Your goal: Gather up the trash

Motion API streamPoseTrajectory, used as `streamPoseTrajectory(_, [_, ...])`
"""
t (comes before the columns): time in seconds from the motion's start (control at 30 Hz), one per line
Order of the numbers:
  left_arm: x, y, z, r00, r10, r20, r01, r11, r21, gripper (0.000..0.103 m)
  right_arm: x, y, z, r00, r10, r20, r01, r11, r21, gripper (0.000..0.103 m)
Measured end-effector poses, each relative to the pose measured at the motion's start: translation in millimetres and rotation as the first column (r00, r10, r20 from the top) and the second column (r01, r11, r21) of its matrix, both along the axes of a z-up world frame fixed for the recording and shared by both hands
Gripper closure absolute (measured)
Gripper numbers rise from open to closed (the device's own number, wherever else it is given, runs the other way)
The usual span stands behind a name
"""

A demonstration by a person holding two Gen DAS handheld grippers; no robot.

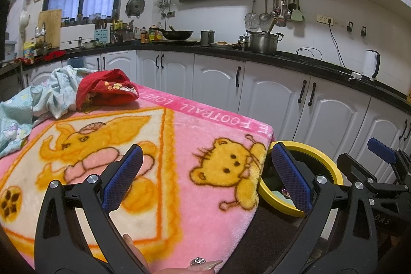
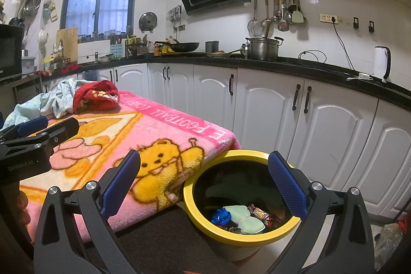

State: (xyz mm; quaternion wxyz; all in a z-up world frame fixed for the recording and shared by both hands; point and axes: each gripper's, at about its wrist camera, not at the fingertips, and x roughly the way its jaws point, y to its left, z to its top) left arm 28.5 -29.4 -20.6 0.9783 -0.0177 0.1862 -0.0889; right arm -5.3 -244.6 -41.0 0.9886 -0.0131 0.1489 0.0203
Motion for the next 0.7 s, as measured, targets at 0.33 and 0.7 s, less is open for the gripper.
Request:
streamPoseTrajectory(0.33, [2.3,1.4,-3.2,1.0,-0.003,-0.02,0.003,1.0,0.0,0.011,0.2,-0.2,0.8,1.0,-0.001,-0.002,0.001,1.0,0.001,0.006])
streamPoseTrajectory(0.7, [15.3,161.4,12.0,0.883,0.424,-0.202,-0.433,0.901,0.002,0.011,30.1,85.6,14.5,0.952,0.297,-0.071,-0.3,0.953,-0.031,0.006])
